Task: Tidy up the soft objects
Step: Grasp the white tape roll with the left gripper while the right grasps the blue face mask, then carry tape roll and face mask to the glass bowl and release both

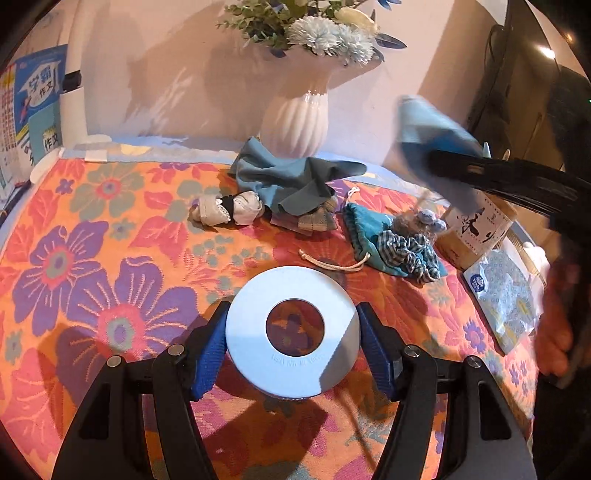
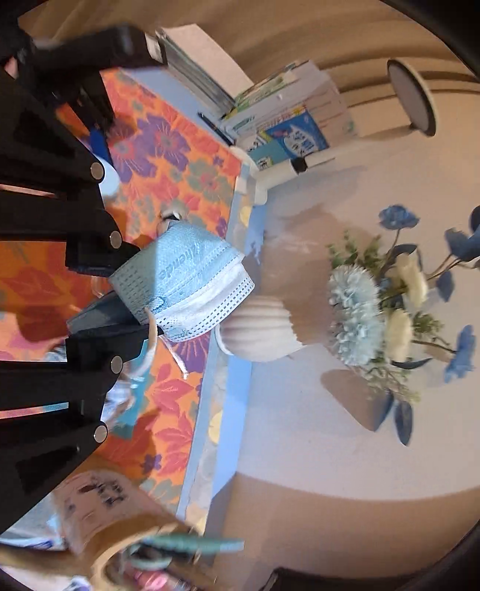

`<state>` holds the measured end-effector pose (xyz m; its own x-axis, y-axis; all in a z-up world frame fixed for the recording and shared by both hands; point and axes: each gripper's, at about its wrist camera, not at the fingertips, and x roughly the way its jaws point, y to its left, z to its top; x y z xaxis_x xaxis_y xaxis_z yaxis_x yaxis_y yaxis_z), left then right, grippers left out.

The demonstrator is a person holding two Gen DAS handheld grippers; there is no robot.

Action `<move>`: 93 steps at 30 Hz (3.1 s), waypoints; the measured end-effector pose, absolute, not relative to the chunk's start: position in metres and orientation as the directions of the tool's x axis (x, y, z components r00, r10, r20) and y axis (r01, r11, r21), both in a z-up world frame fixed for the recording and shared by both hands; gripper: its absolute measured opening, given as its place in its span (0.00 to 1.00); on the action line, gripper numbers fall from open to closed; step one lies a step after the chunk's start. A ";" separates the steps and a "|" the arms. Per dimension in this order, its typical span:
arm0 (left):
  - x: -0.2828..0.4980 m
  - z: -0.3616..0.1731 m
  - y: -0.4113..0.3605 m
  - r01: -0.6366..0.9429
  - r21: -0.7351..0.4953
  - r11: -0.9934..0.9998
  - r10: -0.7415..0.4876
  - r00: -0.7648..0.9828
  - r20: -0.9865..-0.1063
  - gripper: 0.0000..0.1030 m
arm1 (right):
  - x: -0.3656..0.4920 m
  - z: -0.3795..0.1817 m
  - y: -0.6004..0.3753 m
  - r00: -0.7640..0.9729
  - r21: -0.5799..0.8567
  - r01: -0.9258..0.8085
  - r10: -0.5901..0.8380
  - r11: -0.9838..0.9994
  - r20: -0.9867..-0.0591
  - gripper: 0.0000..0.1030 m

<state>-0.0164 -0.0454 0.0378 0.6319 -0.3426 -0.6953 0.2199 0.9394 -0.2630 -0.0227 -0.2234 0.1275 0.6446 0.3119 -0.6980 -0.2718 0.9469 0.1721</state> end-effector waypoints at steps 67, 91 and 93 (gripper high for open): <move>0.016 0.195 -0.231 0.478 -0.300 0.826 -0.558 0.613 -0.559 0.63 | -0.110 0.216 -0.440 0.811 0.246 0.137 0.034 0.960 -0.584 0.17; 0.040 0.151 -0.416 0.700 -0.260 0.665 -0.644 0.360 -0.676 0.87 | -0.110 0.177 -0.584 0.592 0.153 0.566 -0.271 0.810 -0.759 0.67; 0.036 0.152 -0.407 0.700 -0.267 0.662 -0.644 0.350 -0.681 0.87 | -0.120 0.178 -0.587 0.585 0.165 0.588 -0.276 0.792 -0.762 0.67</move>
